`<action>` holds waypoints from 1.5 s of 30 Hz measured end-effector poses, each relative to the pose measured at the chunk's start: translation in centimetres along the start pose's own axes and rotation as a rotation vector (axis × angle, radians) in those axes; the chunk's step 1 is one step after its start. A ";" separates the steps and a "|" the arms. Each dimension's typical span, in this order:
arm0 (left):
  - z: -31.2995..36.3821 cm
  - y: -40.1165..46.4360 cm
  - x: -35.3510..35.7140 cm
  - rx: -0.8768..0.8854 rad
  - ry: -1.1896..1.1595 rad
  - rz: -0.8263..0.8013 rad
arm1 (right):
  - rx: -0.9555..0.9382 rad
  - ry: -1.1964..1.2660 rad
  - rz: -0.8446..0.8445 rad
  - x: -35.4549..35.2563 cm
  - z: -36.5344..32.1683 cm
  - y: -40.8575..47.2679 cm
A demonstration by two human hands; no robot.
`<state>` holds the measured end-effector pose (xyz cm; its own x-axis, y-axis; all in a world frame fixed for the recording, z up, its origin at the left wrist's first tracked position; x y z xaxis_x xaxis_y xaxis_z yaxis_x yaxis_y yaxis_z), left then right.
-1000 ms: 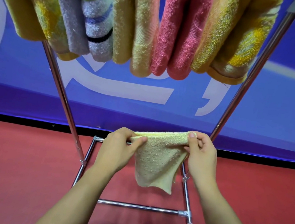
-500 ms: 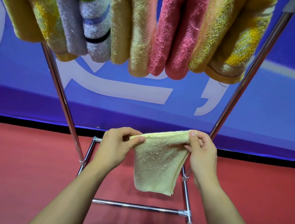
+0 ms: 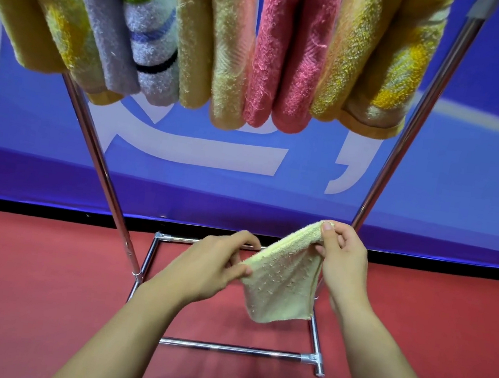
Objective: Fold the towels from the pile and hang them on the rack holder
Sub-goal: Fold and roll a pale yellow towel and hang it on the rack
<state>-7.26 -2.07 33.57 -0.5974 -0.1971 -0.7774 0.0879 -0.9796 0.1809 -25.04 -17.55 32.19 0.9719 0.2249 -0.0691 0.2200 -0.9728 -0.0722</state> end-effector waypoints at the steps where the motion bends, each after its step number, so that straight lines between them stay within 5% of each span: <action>1: 0.5 0.0 0.3 0.027 0.033 -0.061 | 0.002 -0.002 0.002 0.0 0.0 0.0; 5: 2.5 0.1 1.7 0.121 0.153 -0.238 | -0.005 -0.035 -0.006 0.1 0.2 -0.1; 12: 2.8 0.2 2.8 0.012 0.142 -0.382 | 0.001 -0.122 -0.052 0.4 0.5 -0.2; 21: -0.3 0.8 2.4 -0.221 -0.185 -0.167 | 0.007 -0.199 -0.126 0.9 0.3 -0.6; 30: -0.4 0.8 1.1 -0.373 -0.563 0.035 | 0.090 -0.111 -0.465 2.8 -0.1 -2.1; 45: 0.0 0.3 0.4 -0.403 -0.647 0.057 | 0.072 -0.188 -0.703 4.0 0.2 -3.5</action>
<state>-7.46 -2.47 33.27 -0.9203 -0.3068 -0.2429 0.3424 -0.9318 -0.1204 -21.97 -13.26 32.01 0.5709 0.8070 -0.1512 0.7744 -0.5904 -0.2274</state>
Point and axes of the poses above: each hand's wrist, its own y-axis towards the middle knuckle, its own x-axis out of the palm, z = x × y, the point moved 3 cm from there along y, towards the middle knuckle, and after that the axes turned 9 degrees about x, right-handed, at the moved point
